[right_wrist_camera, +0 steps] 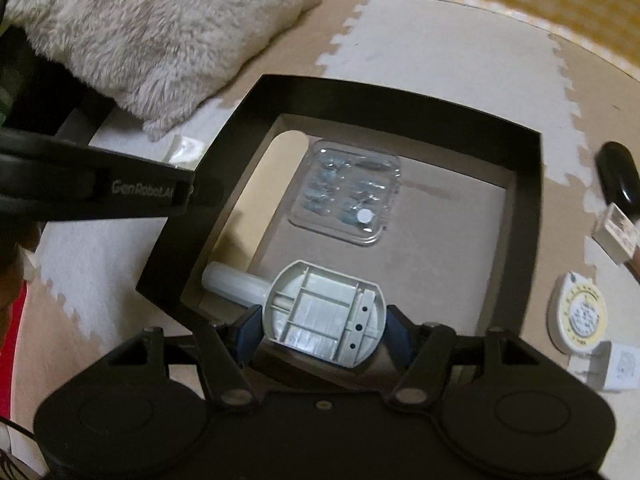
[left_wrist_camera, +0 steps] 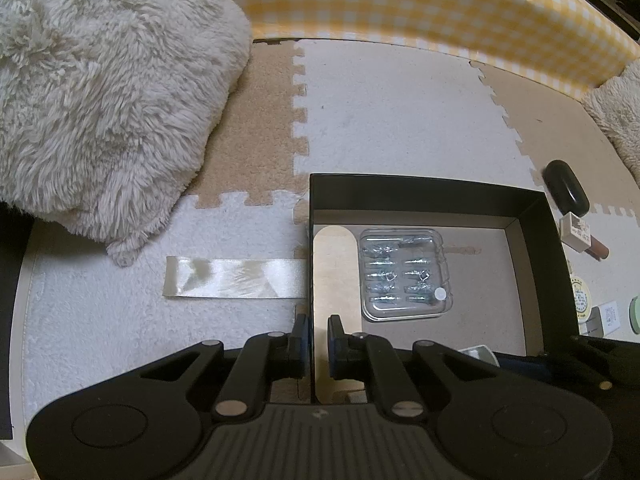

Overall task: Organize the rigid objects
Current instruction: 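Carry the white bracket into the black tray and open the right gripper, then lift the right gripper away and move it to the nail polish bottle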

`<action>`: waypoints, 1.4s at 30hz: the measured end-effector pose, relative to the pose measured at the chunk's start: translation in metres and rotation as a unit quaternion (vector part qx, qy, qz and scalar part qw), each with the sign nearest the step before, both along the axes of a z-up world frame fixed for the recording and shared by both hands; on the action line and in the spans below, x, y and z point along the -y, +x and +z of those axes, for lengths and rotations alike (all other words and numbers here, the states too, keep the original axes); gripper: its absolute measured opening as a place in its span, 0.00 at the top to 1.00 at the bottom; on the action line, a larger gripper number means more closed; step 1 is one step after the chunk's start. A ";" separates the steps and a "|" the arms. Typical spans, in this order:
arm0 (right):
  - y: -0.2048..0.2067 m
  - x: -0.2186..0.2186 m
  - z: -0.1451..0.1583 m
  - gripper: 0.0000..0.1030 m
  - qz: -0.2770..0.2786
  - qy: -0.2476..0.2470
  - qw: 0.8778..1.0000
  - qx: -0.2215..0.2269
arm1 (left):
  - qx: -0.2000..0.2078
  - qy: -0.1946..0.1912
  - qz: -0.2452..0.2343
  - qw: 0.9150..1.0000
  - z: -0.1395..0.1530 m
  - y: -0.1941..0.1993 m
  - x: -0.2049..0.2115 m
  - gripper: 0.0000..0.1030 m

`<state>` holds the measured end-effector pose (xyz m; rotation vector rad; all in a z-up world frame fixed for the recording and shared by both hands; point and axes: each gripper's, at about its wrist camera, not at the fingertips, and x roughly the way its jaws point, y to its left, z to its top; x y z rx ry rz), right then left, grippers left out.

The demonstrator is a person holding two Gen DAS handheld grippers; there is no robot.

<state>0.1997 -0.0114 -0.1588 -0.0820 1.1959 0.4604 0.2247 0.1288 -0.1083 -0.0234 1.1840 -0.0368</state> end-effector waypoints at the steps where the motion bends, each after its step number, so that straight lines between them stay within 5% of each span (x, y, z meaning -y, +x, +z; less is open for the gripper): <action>1: 0.002 -0.001 -0.001 0.36 0.004 0.000 1.000 -0.004 | 0.000 0.000 0.000 1.000 0.000 0.000 0.000 0.91; 9: 0.008 0.011 -0.001 0.28 -0.014 0.044 0.998 -0.042 | 0.000 -0.001 0.000 1.000 0.000 0.000 0.002 0.90; 24: 0.004 0.025 0.021 0.22 -0.031 0.066 0.997 -0.036 | 0.000 0.000 -0.001 1.000 0.000 0.000 0.003 0.90; 37: 0.003 0.051 0.062 0.00 -0.059 0.079 0.994 0.039 | 0.000 0.000 -0.001 1.000 0.000 0.000 0.003 0.90; 42: 0.007 0.069 0.078 0.00 -0.076 0.085 0.990 0.081 | 0.000 0.000 -0.001 1.000 0.000 0.000 0.003 0.90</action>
